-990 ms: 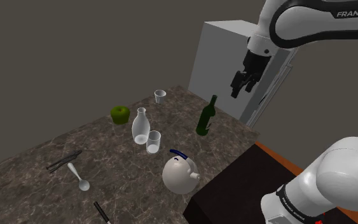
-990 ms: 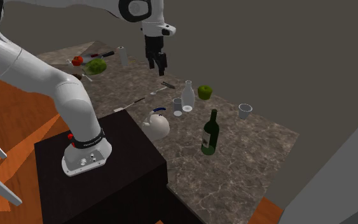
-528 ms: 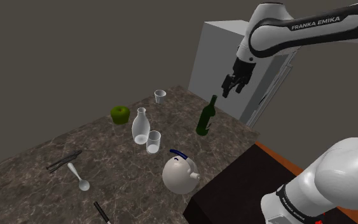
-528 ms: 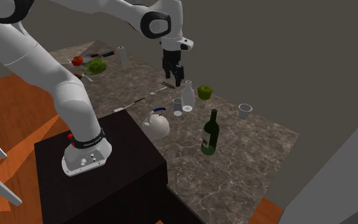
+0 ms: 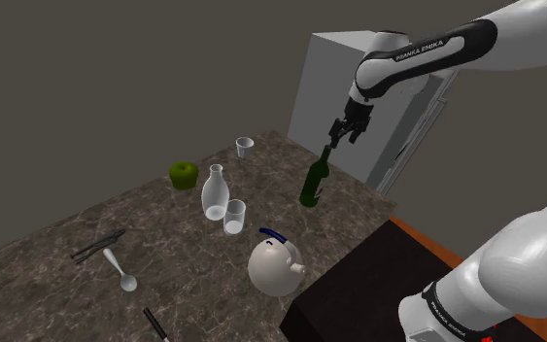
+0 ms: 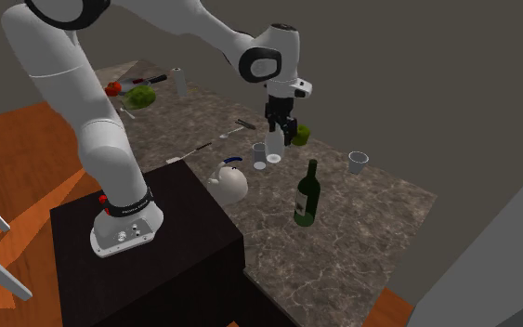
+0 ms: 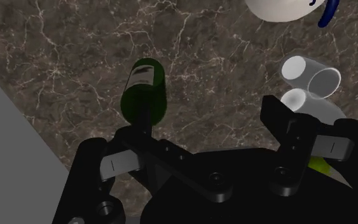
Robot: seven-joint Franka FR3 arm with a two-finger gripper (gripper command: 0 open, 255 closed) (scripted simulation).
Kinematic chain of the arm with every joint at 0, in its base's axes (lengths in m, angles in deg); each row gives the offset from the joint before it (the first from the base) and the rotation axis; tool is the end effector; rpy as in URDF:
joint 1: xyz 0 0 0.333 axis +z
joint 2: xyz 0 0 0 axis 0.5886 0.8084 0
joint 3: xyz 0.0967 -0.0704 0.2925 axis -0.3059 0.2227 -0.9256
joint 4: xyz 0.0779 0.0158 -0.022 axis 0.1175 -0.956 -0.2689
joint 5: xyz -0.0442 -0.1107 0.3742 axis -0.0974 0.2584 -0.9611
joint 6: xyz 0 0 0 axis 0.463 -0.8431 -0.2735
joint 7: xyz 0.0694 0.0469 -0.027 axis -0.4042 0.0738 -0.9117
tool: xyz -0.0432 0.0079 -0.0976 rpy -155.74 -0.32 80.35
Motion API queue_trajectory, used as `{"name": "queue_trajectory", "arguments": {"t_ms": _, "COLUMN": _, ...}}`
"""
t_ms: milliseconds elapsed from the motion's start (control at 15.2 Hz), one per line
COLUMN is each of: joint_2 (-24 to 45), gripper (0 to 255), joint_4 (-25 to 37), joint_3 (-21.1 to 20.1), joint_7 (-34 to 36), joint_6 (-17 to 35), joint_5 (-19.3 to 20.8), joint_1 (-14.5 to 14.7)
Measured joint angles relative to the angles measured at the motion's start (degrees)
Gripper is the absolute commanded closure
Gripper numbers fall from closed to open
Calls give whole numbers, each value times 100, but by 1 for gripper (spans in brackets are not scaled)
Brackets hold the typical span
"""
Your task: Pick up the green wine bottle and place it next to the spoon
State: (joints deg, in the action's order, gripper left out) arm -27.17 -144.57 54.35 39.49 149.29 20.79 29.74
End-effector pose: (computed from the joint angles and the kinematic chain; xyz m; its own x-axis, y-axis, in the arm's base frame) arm 0.4826 -0.1331 0.3820 0.9944 -0.1031 0.0213 -0.1029 -0.9946 -0.0125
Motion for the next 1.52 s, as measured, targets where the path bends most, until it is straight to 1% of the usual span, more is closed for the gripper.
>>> {"name": "queue_trajectory", "arguments": {"t_ms": 264, "joint_2": 818, "gripper": 0, "joint_4": 519, "joint_3": 115, "joint_7": -292, "joint_6": 337, "joint_5": -270, "joint_1": -92}}
{"name": "queue_trajectory", "arguments": {"t_ms": 462, "joint_2": 1484, "gripper": 0, "joint_4": 971, "joint_3": 165, "joint_7": -553, "joint_6": 569, "joint_5": -522, "joint_1": -213}}
{"name": "queue_trajectory", "arguments": {"t_ms": 726, "joint_2": 2253, "gripper": 0, "joint_4": 1629, "joint_3": 168, "joint_7": -856, "joint_6": 695, "joint_5": -826, "joint_1": -418}}
{"name": "queue_trajectory", "arguments": {"t_ms": 924, "joint_2": 2527, "gripper": 0, "joint_4": 1787, "joint_3": 150, "joint_7": -966, "joint_6": 807, "joint_5": -925, "joint_1": -496}}
{"name": "queue_trajectory", "arguments": {"t_ms": 1188, "joint_2": 2783, "gripper": 0, "joint_4": 1806, "joint_3": 105, "joint_7": -1014, "joint_6": 1040, "joint_5": -1009, "joint_1": -518}}
{"name": "queue_trajectory", "arguments": {"t_ms": 1518, "joint_2": 2856, "gripper": 0, "joint_4": 1772, "joint_3": 88, "joint_7": -1036, "joint_6": 1146, "joint_5": -1038, "joint_1": -525}}
